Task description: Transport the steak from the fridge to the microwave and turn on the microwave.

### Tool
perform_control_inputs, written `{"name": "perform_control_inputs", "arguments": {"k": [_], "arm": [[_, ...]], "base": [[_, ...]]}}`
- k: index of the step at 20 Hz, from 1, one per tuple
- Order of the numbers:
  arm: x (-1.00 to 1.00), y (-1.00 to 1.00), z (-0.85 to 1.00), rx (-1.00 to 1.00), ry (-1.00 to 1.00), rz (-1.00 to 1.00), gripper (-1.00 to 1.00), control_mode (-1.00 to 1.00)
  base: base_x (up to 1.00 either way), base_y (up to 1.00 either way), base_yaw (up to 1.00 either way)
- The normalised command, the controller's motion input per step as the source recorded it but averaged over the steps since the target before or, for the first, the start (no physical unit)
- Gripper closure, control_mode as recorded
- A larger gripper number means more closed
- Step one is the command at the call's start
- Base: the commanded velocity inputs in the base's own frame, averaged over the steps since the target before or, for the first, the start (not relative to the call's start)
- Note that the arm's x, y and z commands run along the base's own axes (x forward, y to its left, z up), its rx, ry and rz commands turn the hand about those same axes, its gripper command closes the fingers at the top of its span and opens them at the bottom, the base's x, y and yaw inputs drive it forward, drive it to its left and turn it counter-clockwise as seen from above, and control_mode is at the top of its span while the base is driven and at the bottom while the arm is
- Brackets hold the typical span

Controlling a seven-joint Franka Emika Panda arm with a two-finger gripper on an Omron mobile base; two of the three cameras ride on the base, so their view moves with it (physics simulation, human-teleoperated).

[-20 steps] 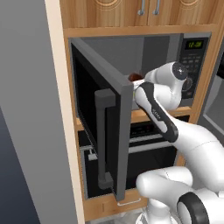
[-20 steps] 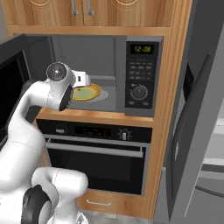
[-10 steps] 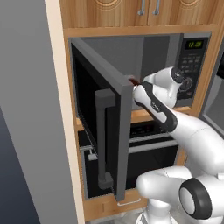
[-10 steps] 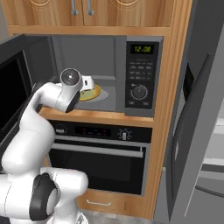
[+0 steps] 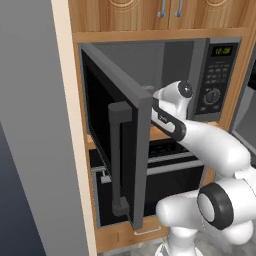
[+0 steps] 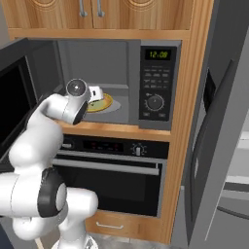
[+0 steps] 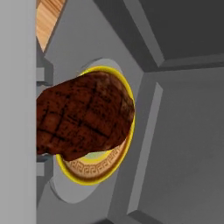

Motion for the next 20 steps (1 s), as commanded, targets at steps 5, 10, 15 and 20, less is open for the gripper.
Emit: {"name": "perform_control_inputs", "arguments": {"k": [5,10,15,20], "arm": [[0.36,0.00,-0.13,0.00,0.02,0.00,1.00,-1.00],[0.31,0.00,-0.14,0.00,0.04,0.00,1.00,-1.00],[0.28,0.00,-0.13,0.00,0.03,0.01,1.00,-1.00],[0.29,0.00,-0.13,0.00,0.03,0.03,1.00,-1.00]], "base": [[0.00,0.00,0.00],[0.00,0.00,0.00],[0.00,0.00,0.00],[0.00,0.00,0.00]]}}
